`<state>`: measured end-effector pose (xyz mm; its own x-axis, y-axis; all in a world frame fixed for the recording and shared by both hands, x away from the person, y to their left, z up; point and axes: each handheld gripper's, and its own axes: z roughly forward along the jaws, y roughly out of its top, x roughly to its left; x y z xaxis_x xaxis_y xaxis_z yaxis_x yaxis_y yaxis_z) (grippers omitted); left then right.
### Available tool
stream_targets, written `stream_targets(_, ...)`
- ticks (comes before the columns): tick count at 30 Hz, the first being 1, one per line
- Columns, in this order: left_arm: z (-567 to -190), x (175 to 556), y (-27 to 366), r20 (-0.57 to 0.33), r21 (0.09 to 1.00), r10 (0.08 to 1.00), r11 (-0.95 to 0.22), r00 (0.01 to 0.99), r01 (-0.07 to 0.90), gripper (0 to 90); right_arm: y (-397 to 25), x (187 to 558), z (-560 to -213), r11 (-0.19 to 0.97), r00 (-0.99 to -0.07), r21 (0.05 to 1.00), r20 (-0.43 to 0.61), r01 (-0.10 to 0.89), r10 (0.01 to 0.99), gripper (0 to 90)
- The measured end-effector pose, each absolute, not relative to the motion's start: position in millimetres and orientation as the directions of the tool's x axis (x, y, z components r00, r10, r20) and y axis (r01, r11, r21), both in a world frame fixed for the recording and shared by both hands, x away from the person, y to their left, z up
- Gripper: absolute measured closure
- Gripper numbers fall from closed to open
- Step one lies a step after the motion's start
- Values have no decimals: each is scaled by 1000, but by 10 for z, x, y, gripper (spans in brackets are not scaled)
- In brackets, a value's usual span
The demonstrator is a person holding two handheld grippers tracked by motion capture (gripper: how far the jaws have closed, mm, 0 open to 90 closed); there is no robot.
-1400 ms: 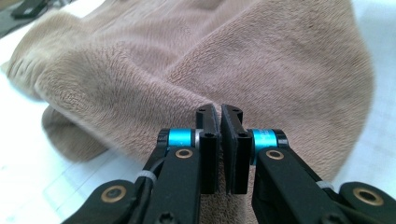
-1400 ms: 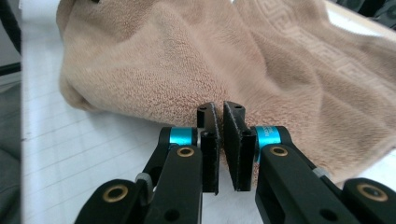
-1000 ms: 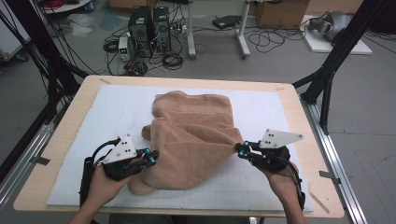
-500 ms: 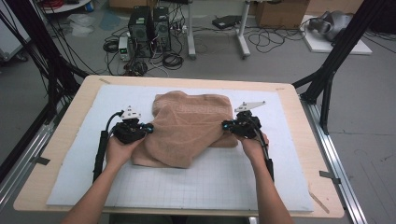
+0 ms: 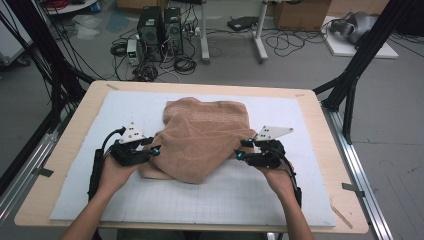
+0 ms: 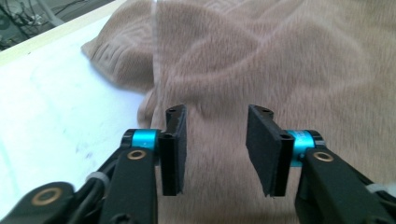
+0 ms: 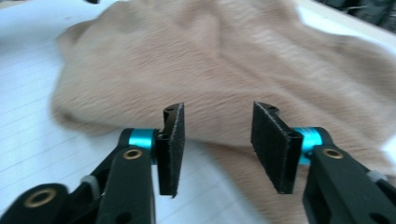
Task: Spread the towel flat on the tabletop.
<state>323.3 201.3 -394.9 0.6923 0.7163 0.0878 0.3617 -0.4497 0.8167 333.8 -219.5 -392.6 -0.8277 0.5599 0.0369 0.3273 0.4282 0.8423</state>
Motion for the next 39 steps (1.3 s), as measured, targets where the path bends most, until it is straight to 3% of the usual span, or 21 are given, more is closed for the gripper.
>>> stream_targets(4,-4093,3272,2043,67,792,716,-462,695,399,539,-2068,3367,-4050,449,-835,827,44,339,549,423)
stream_targets(8,-4271,3399,1984,26,742,710,-486,704,462,552,-1883,3505,-4165,457,-829,816,48,355,558,436)
stream_targets(15,-4395,3450,1851,43,727,694,-515,718,454,734,-1640,3671,-4297,475,-798,801,5,364,602,684)
stream_targets(19,-4374,3425,1835,57,722,692,-526,719,449,856,-1665,3715,-4299,459,-805,807,32,371,593,790)
stream_targets(31,-3892,2900,1915,83,829,641,-469,763,304,874,-2050,3207,-3761,463,-847,849,-34,256,531,813)
stream_targets(39,-3466,2517,1696,124,875,559,-452,820,176,875,-2439,2706,-3273,448,-842,876,-100,178,530,817)
